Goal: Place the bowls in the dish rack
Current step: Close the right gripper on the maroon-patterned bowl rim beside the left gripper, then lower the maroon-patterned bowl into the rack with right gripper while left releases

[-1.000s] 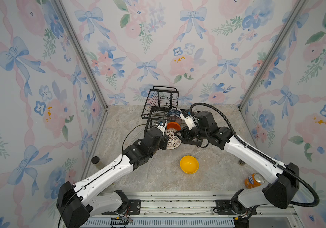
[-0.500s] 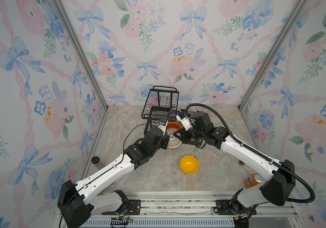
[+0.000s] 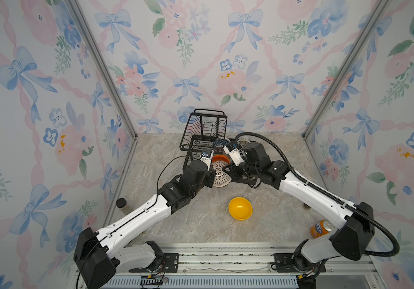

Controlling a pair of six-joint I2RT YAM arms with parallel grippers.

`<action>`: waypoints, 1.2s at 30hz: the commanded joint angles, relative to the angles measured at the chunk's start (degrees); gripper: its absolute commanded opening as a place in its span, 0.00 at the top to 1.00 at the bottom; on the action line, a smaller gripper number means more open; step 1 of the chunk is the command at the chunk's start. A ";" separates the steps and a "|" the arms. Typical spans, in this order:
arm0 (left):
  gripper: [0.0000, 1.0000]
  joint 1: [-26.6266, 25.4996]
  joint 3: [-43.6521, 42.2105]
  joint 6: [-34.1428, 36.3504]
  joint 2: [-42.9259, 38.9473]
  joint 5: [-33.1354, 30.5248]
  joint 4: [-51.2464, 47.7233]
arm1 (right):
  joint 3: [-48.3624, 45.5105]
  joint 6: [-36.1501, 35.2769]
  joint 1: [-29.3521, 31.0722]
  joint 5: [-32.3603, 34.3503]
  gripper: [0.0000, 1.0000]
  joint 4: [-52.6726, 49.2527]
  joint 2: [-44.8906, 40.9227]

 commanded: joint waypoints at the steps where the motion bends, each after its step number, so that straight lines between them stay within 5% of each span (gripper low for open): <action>1: 1.00 -0.32 0.58 -0.14 -0.95 3.13 0.26 | 0.37 -0.04 -1.42 -0.63 1.00 0.77 -1.15; 4: 0.87 -0.19 0.88 -0.23 -1.10 2.76 -1.51 | -0.67 -0.63 -2.27 -0.29 1.00 0.98 -1.90; 12: 0.31 1.97 0.88 -0.45 -3.25 3.45 -4.83 | -2.94 -3.03 -5.76 0.85 1.00 0.90 -3.65; 17: 0.07 5.99 1.25 -1.35 -4.33 6.26 -8.75 | -4.32 -5.55 -8.36 3.71 1.00 1.39 -4.83; 28: 0.02 10.18 2.14 -1.20 -1.73 9.62 -17.65 | -6.73 -13.69 -10.23 19.31 1.00 8.04 -4.96; 36: 0.02 12.29 1.46 -0.95 -1.28 12.14 -19.06 | -12.37 -23.13 -12.07 29.90 1.00 22.32 -2.10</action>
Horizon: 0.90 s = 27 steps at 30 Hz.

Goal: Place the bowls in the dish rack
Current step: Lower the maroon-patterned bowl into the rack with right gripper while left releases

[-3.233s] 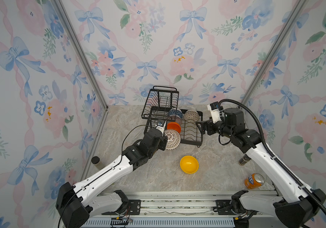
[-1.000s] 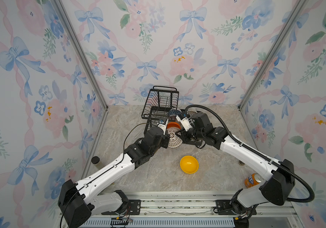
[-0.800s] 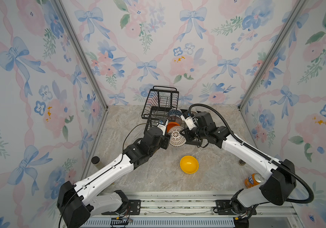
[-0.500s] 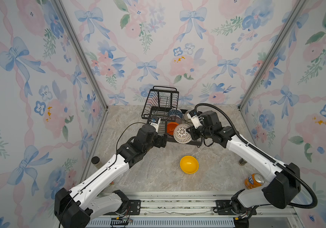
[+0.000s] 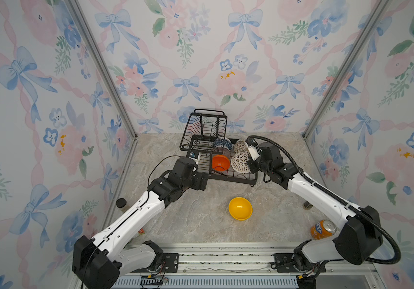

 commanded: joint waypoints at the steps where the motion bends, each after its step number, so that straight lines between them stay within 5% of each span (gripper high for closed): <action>1: 0.02 1.03 0.37 0.46 -0.16 1.63 -2.06 | -2.36 -5.55 -1.47 5.51 1.00 11.76 1.44; 27: 0.02 4.23 -1.27 1.86 -0.45 4.27 -2.24 | -3.65 -29.01 -3.65 15.35 1.00 44.15 21.00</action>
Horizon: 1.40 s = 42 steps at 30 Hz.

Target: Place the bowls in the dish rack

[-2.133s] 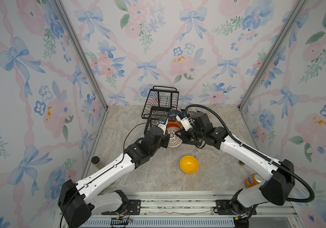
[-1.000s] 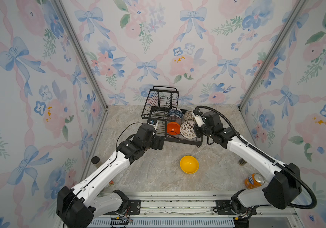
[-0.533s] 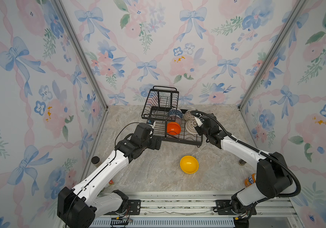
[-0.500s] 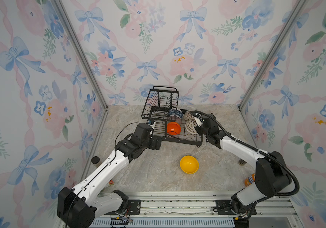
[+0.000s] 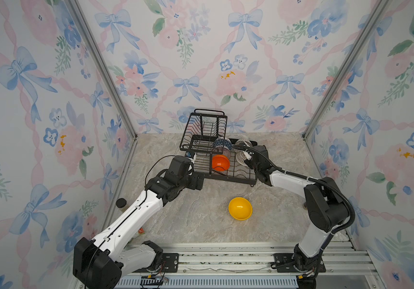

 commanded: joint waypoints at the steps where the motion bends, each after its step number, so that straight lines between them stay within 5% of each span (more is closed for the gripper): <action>1: 0.02 0.36 -0.79 1.33 -0.43 1.08 -1.03 | -0.02 -6.04 0.42 4.17 1.00 13.54 1.59; 17: 0.02 0.73 -1.95 0.97 -1.64 1.74 -1.03 | 1.58 -26.29 0.94 7.85 1.00 39.52 13.68; 42: 0.02 0.80 -3.40 1.06 -3.20 2.14 -1.06 | -0.02 -25.21 1.25 3.17 1.00 40.14 17.17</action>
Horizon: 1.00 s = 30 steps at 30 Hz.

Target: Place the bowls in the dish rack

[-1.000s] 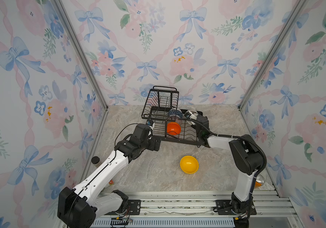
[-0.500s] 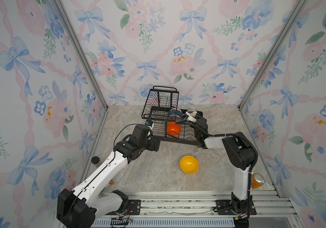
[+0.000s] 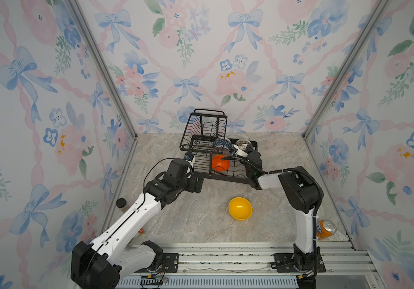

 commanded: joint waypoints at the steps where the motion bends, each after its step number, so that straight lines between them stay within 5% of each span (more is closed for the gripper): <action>1: 0.02 0.50 -1.04 1.14 -1.14 0.85 -0.56 | -0.21 1.00 0.35 -0.52 1.00 4.93 0.12; 18: 0.02 0.51 -1.27 1.32 -1.83 1.42 -0.52 | -2.25 5.04 0.79 -2.65 1.00 1.60 -0.69; 26: 0.02 0.52 -1.53 1.41 -1.89 1.44 -0.50 | -2.52 9.22 0.84 -5.99 1.00 -7.62 -2.72; 30: 0.02 0.55 -1.38 1.41 -1.93 1.55 -0.49 | -2.68 10.59 0.90 -5.91 0.90 -8.60 -3.01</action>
